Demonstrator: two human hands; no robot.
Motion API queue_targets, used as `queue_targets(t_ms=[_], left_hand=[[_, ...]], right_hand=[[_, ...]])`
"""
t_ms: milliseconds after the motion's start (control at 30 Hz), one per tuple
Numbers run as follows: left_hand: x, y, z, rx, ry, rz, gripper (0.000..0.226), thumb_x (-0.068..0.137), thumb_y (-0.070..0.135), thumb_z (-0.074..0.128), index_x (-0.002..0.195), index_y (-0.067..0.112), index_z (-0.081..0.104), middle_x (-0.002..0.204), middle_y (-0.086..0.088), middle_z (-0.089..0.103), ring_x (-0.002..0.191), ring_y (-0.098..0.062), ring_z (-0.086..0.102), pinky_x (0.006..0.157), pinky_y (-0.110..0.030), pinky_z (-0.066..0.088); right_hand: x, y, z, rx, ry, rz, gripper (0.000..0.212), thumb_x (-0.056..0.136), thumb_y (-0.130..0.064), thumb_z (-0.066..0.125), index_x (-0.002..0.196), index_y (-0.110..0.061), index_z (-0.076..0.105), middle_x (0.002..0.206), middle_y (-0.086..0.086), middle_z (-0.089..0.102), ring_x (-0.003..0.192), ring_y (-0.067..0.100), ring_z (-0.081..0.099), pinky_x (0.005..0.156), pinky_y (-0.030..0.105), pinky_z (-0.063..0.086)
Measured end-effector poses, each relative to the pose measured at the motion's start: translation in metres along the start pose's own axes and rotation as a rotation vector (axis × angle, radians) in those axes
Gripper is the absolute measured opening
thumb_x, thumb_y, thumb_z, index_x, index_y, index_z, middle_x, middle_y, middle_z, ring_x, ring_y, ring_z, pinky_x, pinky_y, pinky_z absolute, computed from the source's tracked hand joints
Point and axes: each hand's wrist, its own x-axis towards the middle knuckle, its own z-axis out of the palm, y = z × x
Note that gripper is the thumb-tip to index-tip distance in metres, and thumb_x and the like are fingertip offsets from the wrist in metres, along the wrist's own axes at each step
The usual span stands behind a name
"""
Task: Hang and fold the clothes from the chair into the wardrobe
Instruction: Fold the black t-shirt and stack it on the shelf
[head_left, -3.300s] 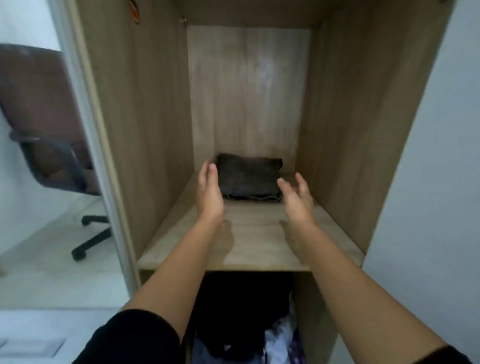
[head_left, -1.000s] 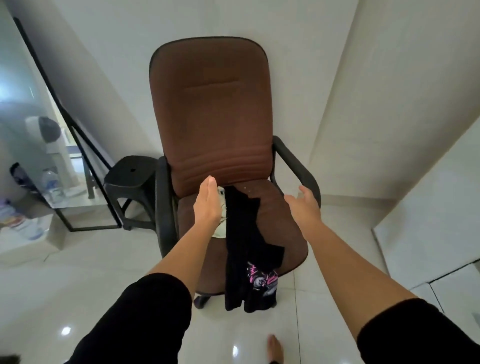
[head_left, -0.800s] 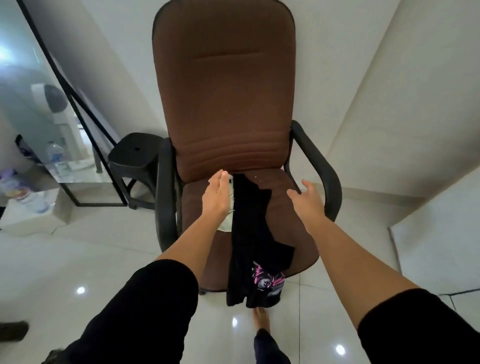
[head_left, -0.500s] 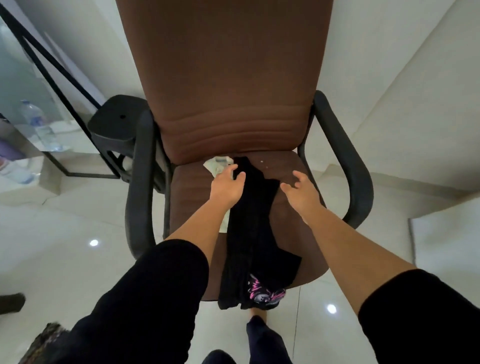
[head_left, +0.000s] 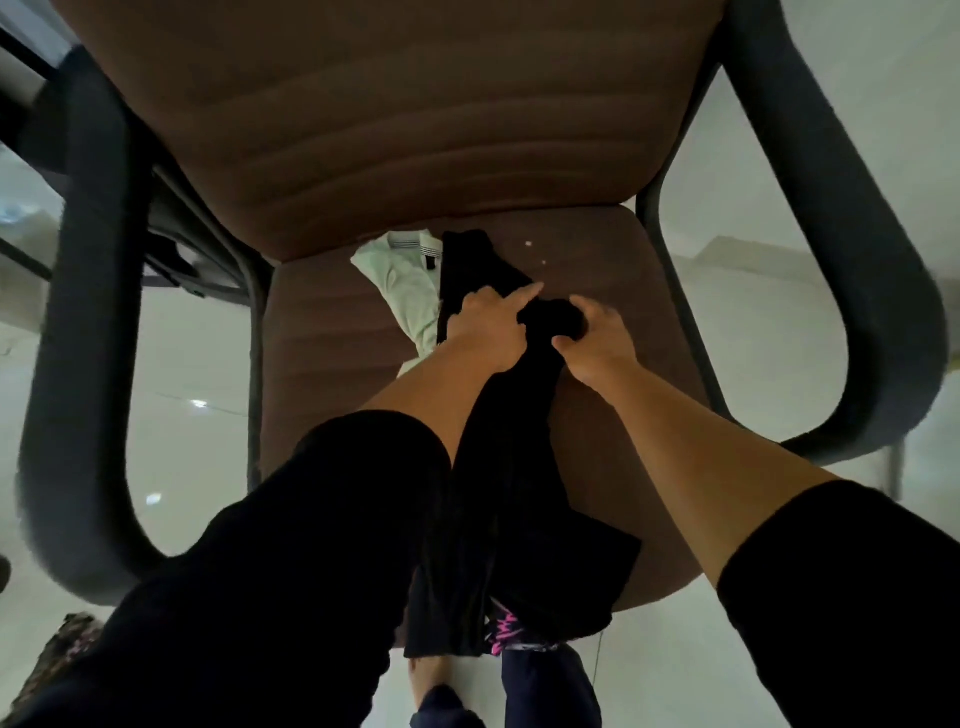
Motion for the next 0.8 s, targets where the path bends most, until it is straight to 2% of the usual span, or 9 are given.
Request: queue_targets(t_ms=[100,200,333,400,533,600,667,733,800], left_hand=[[0.018,0.004,0.012,0.113,-0.050,-0.056,0.053,0.101,0.034,0.032,0.145,0.049,0.007,0.143,-0.011,0.030,0.129,-0.029,0.031,0.101,-0.045,0.034],[0.025,0.001,0.020,0.096,0.017,-0.093,0.045,0.100,0.040,0.032,0.145,0.038,0.028,0.143,-0.008,0.035,0.131,-0.027,0.032,0.103,-0.045,0.032],[0.021,-0.007,0.014,-0.299,0.199,-0.156,0.035,0.092,0.039,0.054,0.122,0.023,0.062,0.124,-0.005,0.060,0.115,-0.022,0.055,0.098,-0.034,0.045],[0.014,-0.010,0.003,-0.434,0.291,-0.202,0.028,0.088,0.037,0.062,0.112,0.023,0.068,0.108,-0.003,0.068,0.103,-0.018,0.062,0.090,-0.026,0.048],[-0.005,-0.009,-0.032,-0.650,0.395,-0.259,0.012,0.086,0.033,0.066,0.096,0.028,0.070,0.074,0.010,0.057,0.077,-0.010,0.058,0.067,-0.018,0.043],[-0.017,-0.008,-0.053,-0.740,0.410,-0.252,0.005,0.088,0.031,0.064,0.091,0.031,0.067,0.079,0.010,0.058,0.080,-0.011,0.059,0.069,-0.020,0.045],[-0.032,-0.008,-0.074,-0.820,0.439,-0.228,0.005,0.090,0.027,0.060,0.091,0.029,0.064,0.088,0.007,0.061,0.084,-0.012,0.058,0.072,-0.023,0.046],[-0.052,-0.007,-0.098,-0.944,0.484,-0.166,0.006,0.093,0.020,0.056,0.092,0.023,0.062,0.087,0.005,0.059,0.083,-0.013,0.057,0.072,-0.023,0.046],[-0.076,-0.004,-0.123,-1.046,0.507,-0.118,0.007,0.094,0.016,0.055,0.094,0.019,0.062,0.086,0.004,0.059,0.081,-0.011,0.055,0.072,-0.022,0.047]], right_hand=[[0.016,0.002,0.008,-0.107,-0.008,-0.099,0.063,0.091,-0.021,0.059,0.146,-0.024,0.030,0.150,0.004,0.034,0.137,0.023,0.031,0.111,0.029,0.023],[0.022,0.002,0.011,-0.052,-0.032,-0.080,0.061,0.091,-0.019,0.058,0.145,-0.027,0.032,0.139,0.003,0.046,0.128,0.025,0.041,0.106,0.031,0.032],[0.016,-0.003,0.011,0.038,-0.058,0.000,0.033,0.091,-0.017,0.058,0.124,-0.016,0.059,0.113,0.010,0.065,0.099,0.023,0.061,0.078,0.027,0.048],[0.010,-0.005,0.006,0.106,-0.029,0.026,0.024,0.091,-0.017,0.057,0.113,-0.013,0.065,0.104,0.011,0.068,0.091,0.023,0.063,0.077,0.031,0.050],[-0.005,-0.020,-0.022,0.433,0.004,0.029,0.027,0.091,-0.018,0.060,0.117,-0.013,0.063,0.102,0.001,0.067,0.094,0.013,0.063,0.080,0.025,0.051],[-0.018,-0.036,-0.043,0.528,-0.057,-0.009,0.021,0.092,-0.017,0.059,0.112,-0.013,0.064,0.094,-0.004,0.064,0.083,0.005,0.060,0.069,0.017,0.046],[-0.033,-0.049,-0.061,0.543,-0.093,-0.042,0.008,0.092,-0.018,0.059,0.091,-0.013,0.065,0.085,0.000,0.061,0.075,0.009,0.057,0.064,0.017,0.042],[-0.050,-0.062,-0.076,0.534,-0.085,-0.083,0.023,0.091,-0.022,0.061,0.068,-0.021,0.056,0.076,0.001,0.055,0.079,0.015,0.054,0.066,0.024,0.039],[-0.073,-0.079,-0.091,0.550,-0.083,-0.130,0.031,0.091,-0.022,0.060,0.063,-0.022,0.048,0.072,0.000,0.050,0.081,0.016,0.050,0.069,0.027,0.038]])
